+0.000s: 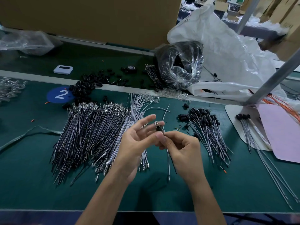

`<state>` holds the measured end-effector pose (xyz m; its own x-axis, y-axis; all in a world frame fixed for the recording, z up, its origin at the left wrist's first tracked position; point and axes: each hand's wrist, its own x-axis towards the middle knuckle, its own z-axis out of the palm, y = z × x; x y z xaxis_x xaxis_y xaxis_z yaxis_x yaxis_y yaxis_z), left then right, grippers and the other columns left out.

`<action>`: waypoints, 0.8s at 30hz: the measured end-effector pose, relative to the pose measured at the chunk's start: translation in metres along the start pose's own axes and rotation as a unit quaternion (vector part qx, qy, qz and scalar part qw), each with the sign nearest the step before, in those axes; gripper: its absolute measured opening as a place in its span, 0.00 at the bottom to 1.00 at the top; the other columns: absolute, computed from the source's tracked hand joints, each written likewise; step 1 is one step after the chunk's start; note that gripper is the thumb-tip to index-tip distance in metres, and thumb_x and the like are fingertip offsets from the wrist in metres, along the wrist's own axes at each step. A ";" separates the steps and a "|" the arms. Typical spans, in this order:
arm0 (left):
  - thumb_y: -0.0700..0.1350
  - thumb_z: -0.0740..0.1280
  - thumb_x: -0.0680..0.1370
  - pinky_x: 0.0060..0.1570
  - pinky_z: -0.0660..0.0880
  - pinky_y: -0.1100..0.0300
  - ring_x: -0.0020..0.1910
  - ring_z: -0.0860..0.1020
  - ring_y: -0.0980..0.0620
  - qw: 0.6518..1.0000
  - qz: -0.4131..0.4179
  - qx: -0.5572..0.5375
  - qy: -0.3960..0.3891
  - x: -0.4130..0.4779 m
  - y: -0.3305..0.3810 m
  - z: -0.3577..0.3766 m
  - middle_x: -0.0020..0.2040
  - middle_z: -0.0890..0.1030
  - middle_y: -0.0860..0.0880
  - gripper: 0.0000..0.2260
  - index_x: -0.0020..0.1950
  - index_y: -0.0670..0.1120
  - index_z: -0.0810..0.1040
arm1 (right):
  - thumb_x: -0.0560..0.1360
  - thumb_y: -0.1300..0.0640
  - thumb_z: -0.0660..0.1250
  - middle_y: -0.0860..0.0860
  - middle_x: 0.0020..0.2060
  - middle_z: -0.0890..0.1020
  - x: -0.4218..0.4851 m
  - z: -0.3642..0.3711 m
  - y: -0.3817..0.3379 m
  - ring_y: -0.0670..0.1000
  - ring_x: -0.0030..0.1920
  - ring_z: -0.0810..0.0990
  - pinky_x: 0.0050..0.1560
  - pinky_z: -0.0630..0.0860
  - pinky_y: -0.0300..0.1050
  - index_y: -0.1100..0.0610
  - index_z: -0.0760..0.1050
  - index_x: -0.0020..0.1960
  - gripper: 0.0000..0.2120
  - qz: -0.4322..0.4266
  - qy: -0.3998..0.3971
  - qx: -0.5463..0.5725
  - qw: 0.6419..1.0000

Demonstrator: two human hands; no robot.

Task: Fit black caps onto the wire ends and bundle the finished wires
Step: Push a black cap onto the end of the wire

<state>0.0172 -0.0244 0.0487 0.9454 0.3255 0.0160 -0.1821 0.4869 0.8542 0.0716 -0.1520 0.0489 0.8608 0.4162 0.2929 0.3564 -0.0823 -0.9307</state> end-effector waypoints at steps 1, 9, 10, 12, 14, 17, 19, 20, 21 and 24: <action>0.43 0.80 0.62 0.48 0.78 0.64 0.52 0.83 0.50 1.000 -0.008 0.006 -0.006 -0.001 -0.002 0.001 0.54 0.85 0.44 0.25 0.58 0.45 0.81 | 0.74 0.65 0.71 0.50 0.34 0.85 0.001 0.001 0.001 0.49 0.35 0.83 0.41 0.79 0.42 0.55 0.83 0.43 0.07 0.001 0.004 0.008 1.000; 0.46 0.74 0.65 0.36 0.77 0.63 0.40 0.83 0.52 0.997 0.057 0.023 0.054 -0.007 -0.005 0.011 0.44 0.86 0.44 0.10 0.45 0.48 0.87 | 0.75 0.65 0.69 0.51 0.34 0.85 -0.006 0.010 0.002 0.50 0.36 0.84 0.41 0.79 0.40 0.56 0.83 0.42 0.07 -0.005 0.001 0.041 0.999; 0.46 0.75 0.64 0.36 0.78 0.63 0.40 0.83 0.52 0.996 0.065 0.026 0.060 -0.008 -0.004 0.012 0.43 0.86 0.43 0.11 0.45 0.49 0.87 | 0.74 0.64 0.69 0.50 0.33 0.85 -0.007 0.012 0.001 0.49 0.36 0.84 0.41 0.79 0.38 0.56 0.83 0.41 0.06 -0.009 0.008 0.048 0.999; 0.47 0.75 0.63 0.37 0.79 0.62 0.40 0.84 0.51 0.994 0.079 0.033 0.067 -0.010 -0.004 0.013 0.42 0.86 0.44 0.11 0.45 0.50 0.87 | 0.73 0.64 0.69 0.50 0.33 0.85 -0.011 0.015 0.000 0.46 0.35 0.84 0.40 0.78 0.36 0.55 0.83 0.42 0.06 -0.017 0.022 0.063 0.998; 0.45 0.74 0.65 0.38 0.79 0.63 0.40 0.84 0.51 0.992 0.095 0.036 0.071 -0.012 -0.003 0.014 0.42 0.86 0.44 0.09 0.44 0.51 0.87 | 0.73 0.64 0.69 0.48 0.33 0.84 -0.013 0.018 -0.001 0.44 0.35 0.83 0.40 0.78 0.35 0.55 0.82 0.41 0.07 -0.024 0.034 0.083 0.996; 0.43 0.75 0.66 0.37 0.78 0.64 0.40 0.84 0.53 0.990 0.115 0.040 0.077 -0.015 -0.005 0.016 0.42 0.86 0.46 0.08 0.44 0.52 0.87 | 0.73 0.63 0.70 0.47 0.31 0.83 -0.017 0.019 -0.001 0.45 0.34 0.82 0.39 0.77 0.36 0.55 0.81 0.38 0.06 -0.036 0.035 0.075 0.996; 0.42 0.75 0.67 0.38 0.77 0.66 0.40 0.84 0.53 0.989 0.119 0.036 0.085 -0.016 -0.005 0.017 0.42 0.86 0.46 0.09 0.44 0.53 0.87 | 0.73 0.62 0.70 0.47 0.31 0.82 -0.020 0.019 0.000 0.45 0.33 0.81 0.39 0.76 0.37 0.57 0.81 0.38 0.06 -0.037 0.035 0.070 0.996; 0.41 0.74 0.67 0.37 0.77 0.66 0.40 0.84 0.53 0.989 0.117 0.031 0.088 -0.017 -0.006 0.018 0.42 0.86 0.46 0.09 0.44 0.53 0.87 | 0.73 0.61 0.71 0.47 0.30 0.82 -0.021 0.019 0.000 0.46 0.33 0.81 0.38 0.76 0.38 0.58 0.80 0.37 0.06 -0.036 0.038 0.069 0.996; 0.42 0.75 0.67 0.37 0.77 0.65 0.40 0.84 0.53 0.989 0.114 0.029 0.090 -0.017 -0.006 0.019 0.42 0.86 0.46 0.09 0.44 0.53 0.87 | 0.73 0.60 0.71 0.47 0.30 0.82 -0.023 0.019 0.000 0.46 0.33 0.80 0.38 0.76 0.40 0.58 0.80 0.37 0.06 -0.035 0.040 0.065 0.996; 0.43 0.74 0.67 0.37 0.78 0.65 0.39 0.84 0.53 0.989 0.101 0.029 0.105 -0.017 -0.007 0.020 0.41 0.86 0.46 0.08 0.45 0.52 0.87 | 0.73 0.60 0.70 0.48 0.31 0.82 -0.026 0.019 0.002 0.49 0.34 0.81 0.38 0.78 0.47 0.57 0.81 0.37 0.06 -0.032 0.037 0.046 0.998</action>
<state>0.0079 -0.0495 0.0525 0.8134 0.5753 0.0860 -0.3396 0.3496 0.8732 0.0436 -0.1458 0.0352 0.8632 0.3493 0.3646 0.3794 0.0278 -0.9248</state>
